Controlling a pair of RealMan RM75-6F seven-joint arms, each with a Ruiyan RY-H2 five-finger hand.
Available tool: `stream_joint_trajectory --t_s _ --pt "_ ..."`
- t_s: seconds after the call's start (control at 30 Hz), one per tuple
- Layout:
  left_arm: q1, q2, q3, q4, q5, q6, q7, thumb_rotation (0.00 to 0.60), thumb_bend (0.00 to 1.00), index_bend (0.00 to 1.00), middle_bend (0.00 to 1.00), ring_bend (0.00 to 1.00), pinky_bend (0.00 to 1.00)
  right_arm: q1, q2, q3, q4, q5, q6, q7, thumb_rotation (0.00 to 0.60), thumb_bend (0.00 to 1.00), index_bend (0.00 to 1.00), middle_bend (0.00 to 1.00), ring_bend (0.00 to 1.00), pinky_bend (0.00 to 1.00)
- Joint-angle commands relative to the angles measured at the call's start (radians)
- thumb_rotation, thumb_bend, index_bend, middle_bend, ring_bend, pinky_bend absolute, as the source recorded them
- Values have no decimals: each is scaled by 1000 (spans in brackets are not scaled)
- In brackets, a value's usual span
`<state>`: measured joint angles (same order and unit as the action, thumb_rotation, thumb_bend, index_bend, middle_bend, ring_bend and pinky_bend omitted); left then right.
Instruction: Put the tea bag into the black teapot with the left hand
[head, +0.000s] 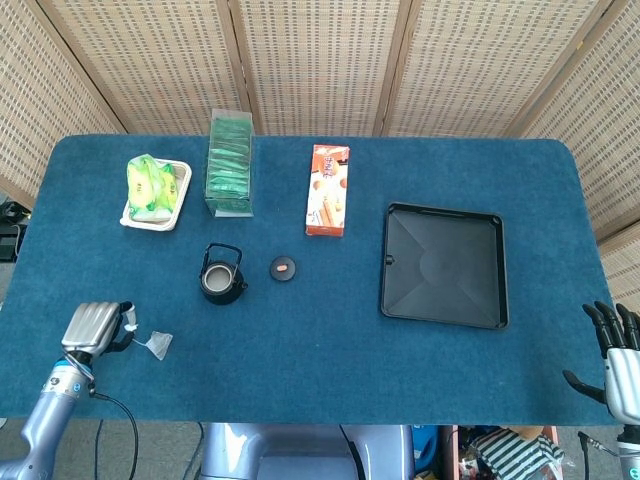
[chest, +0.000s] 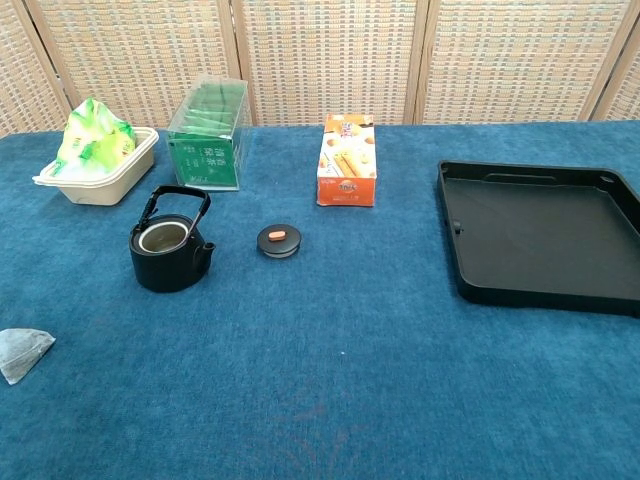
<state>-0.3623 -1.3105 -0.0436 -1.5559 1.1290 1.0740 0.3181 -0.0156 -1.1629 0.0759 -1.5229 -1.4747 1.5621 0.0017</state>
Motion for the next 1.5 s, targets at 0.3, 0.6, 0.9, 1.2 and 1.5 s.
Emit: stream_joint_trajectory --t_s 0.3,0.6,0.9,1.2,1.5 --pt "-6 84 -25 -146 175 92 -90 600 375 544 835 806 741 -3 -5 0 14 2 0 16 600 18 157 190 11 123" --pt "-22 98 -41 -189 238 118 -126 600 375 545 835 806 741 -4 -10 -1 27 4 -4 29 600 18 157 190 11 123" --pt "-54 94 -79 -186 253 124 -141 600 375 544 835 806 741 -10 -13 -3 36 8 -3 42 600 19 157 190 11 122" --pt "-95 102 -135 -210 240 127 -140 600 375 545 835 806 741 -12 -17 -4 40 12 -8 46 600 18 157 190 11 122" --pt "-160 98 -200 -206 192 97 -128 600 375 544 835 806 741 -9 -17 -3 39 15 -17 46 600 19 157 190 11 123"
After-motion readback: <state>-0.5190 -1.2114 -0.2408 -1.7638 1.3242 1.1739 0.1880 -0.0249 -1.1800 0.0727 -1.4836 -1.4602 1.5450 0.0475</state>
